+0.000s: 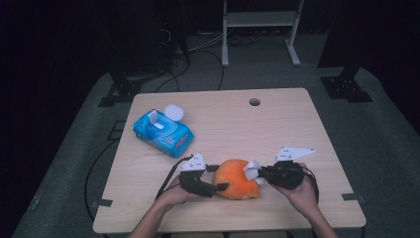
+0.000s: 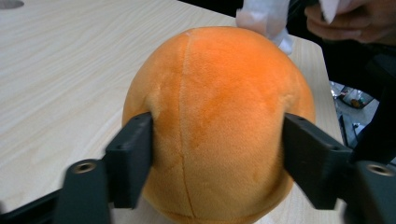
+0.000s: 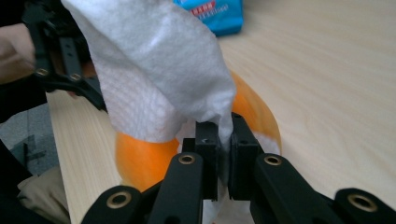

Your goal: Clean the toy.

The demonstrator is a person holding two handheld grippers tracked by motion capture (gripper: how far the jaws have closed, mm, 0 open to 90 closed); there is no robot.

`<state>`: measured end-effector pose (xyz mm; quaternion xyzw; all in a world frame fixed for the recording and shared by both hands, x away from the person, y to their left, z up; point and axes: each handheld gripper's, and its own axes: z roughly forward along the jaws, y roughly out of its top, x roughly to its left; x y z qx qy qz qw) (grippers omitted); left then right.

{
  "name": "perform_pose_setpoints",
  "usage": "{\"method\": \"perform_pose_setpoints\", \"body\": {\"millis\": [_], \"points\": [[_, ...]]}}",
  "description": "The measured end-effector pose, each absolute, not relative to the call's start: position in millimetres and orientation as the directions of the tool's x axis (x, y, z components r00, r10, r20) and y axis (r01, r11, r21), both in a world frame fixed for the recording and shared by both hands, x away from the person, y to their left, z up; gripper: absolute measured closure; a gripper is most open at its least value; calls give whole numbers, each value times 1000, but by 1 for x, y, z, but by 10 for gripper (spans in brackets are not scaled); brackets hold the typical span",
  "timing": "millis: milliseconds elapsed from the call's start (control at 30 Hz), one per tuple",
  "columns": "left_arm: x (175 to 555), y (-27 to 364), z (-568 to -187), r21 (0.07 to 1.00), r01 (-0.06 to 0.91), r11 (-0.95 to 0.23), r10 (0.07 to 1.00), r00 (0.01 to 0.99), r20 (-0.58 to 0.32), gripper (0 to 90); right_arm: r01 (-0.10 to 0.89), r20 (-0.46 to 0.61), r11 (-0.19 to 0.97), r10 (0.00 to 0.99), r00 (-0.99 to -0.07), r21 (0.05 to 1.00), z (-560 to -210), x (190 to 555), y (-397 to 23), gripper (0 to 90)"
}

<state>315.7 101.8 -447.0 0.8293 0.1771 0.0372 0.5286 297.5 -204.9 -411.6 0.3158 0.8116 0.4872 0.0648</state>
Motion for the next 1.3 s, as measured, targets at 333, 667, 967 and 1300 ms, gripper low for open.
{"method": "perform_pose_setpoints", "body": {"millis": [333, 667, 967, 1300], "points": [[316, 100, -448, 908, 257, -330, 329, 933, -145, 169, 457, 233, 312, 552, -801, 833, -416, 300, -204, 842], [306, 85, -437, 908, 196, -369, 334, 940, -67, 361, 383, 199, 300, 497, -845, 874, -392, 287, -187, 841], [309, 85, -440, 903, 261, -341, 369, 921, -126, 150, 404, 187, 328, 530, -827, 854, -402, 293, -193, 842], [297, 72, -434, 911, 162, -380, 341, 940, -25, 344, 338, 141, 373, 464, -874, 864, -391, 277, -161, 842]]}}
